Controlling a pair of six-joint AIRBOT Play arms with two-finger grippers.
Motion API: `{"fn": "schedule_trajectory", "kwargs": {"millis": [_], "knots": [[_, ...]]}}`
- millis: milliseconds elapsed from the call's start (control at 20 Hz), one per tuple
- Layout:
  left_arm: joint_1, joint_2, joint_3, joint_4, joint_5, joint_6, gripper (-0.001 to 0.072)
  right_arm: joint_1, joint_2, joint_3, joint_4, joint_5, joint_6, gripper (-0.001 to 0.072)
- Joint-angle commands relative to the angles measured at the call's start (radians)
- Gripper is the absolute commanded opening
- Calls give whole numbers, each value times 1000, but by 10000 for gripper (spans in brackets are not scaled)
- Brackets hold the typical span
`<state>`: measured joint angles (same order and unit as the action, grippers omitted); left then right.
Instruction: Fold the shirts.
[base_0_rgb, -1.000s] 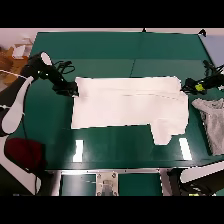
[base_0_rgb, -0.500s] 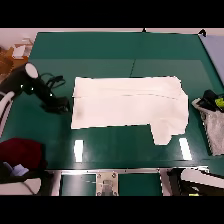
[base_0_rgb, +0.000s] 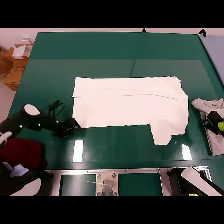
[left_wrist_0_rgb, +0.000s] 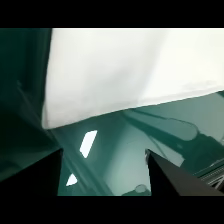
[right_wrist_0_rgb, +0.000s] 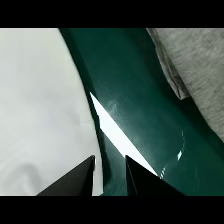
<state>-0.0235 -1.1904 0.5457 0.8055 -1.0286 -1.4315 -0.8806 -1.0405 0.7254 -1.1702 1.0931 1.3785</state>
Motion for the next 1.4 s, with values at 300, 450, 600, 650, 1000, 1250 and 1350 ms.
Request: {"fn": "schedule_trajectory", "kwargs": {"millis": [300, 450, 600, 650, 1000, 1250, 1350], "knots": [[-207, 9, -102, -238, 517, -49, 401, -5, 17, -74, 200, -180, -2, 275], [-275, 9, -102, -239, 615, -117, 401, 35, 17, -74, 210, -213, -2, 274], [-310, 9, -102, -241, 673, -164, 400, 76, 16, -74, 210, -245, -2, 274], [-310, 9, -102, -241, 673, -167, 388, 82, 14, -74, 210, -252, -2, 275], [-171, 78, -85, -119, 541, -132, 23, 82, -7, -74, 192, -248, -2, 315], [-25, 135, -84, -23, 410, -83, 24, 82, -7, -74, 187, -172, -2, 395], [-27, 135, -84, -27, 417, -54, 24, 82, -7, -78, 185, -67, -1, 395]]}}
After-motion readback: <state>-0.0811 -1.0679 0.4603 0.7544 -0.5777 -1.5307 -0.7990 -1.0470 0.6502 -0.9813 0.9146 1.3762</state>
